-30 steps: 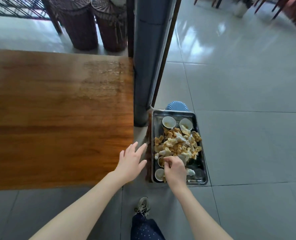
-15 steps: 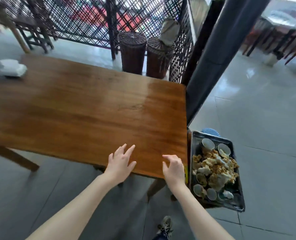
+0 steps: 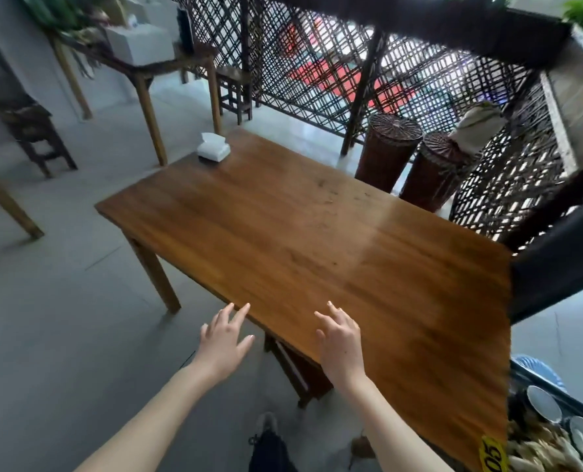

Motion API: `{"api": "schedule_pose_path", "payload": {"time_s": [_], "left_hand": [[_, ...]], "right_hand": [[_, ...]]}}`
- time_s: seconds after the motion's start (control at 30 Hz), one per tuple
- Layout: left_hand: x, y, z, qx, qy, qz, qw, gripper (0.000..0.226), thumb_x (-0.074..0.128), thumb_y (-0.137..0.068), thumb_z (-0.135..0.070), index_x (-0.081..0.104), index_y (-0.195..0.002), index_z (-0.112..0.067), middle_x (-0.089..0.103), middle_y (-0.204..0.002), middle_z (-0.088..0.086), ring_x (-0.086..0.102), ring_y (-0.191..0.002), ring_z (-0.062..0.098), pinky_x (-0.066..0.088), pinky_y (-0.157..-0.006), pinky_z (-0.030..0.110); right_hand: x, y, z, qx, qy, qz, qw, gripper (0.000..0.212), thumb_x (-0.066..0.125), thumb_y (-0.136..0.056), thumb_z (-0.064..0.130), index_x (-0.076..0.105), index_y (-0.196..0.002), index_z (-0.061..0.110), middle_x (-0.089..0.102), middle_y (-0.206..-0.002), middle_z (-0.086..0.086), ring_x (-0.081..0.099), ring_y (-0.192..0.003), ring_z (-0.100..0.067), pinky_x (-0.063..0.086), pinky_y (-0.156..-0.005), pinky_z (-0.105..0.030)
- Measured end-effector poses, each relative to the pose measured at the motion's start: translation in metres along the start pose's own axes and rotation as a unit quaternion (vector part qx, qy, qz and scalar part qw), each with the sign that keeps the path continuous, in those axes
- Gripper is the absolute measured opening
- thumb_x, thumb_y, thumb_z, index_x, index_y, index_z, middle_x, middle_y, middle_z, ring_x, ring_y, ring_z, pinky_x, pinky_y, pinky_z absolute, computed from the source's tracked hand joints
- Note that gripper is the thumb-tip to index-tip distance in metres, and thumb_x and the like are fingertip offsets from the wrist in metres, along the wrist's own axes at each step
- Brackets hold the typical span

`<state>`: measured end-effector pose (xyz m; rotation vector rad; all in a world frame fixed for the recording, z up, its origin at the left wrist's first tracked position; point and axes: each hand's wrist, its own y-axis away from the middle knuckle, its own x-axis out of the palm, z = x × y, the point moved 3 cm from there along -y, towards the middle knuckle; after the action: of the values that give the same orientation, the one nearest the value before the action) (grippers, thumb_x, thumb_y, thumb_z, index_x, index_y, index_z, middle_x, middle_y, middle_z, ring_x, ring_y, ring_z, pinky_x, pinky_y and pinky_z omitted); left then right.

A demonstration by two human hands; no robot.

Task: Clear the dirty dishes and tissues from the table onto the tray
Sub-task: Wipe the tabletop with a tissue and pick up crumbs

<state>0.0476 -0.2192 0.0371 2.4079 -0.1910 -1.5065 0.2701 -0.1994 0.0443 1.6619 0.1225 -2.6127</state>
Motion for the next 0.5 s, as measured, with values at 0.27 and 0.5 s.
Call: {"api": "schedule_pose_path", "payload": {"time_s": [0.27, 0.5], "left_hand": [[-0.078, -0.103, 0.076, -0.070, 0.018, -0.033, 0.997, 0.063, 0.042, -0.098, -0.043, 0.011, -0.151, -0.033, 0.009, -0.159, 0.003, 0.016, -0.145, 0.023, 0.012, -0.116, 0.050], [-0.143, -0.182, 0.109, -0.103, 0.011, -0.073, 0.992, 0.062, 0.044, -0.097, -0.044, 0.015, -0.151, -0.033, 0.011, -0.159, 0.002, 0.017, -0.145, 0.024, 0.014, -0.115, 0.050]], "right_hand": [[0.035, -0.128, 0.051, -0.013, -0.024, 0.006, 1.000, 0.042, 0.064, -0.087, 0.007, 0.060, -0.127, 0.019, 0.049, -0.141, -0.005, 0.040, -0.135, -0.025, 0.029, -0.114, -0.040], [0.027, -0.242, 0.077, -0.007, -0.055, -0.001, 0.998, 0.039, 0.063, -0.086, 0.004, 0.064, -0.123, 0.016, 0.051, -0.139, -0.007, 0.042, -0.133, -0.028, 0.027, -0.112, -0.039]]}}
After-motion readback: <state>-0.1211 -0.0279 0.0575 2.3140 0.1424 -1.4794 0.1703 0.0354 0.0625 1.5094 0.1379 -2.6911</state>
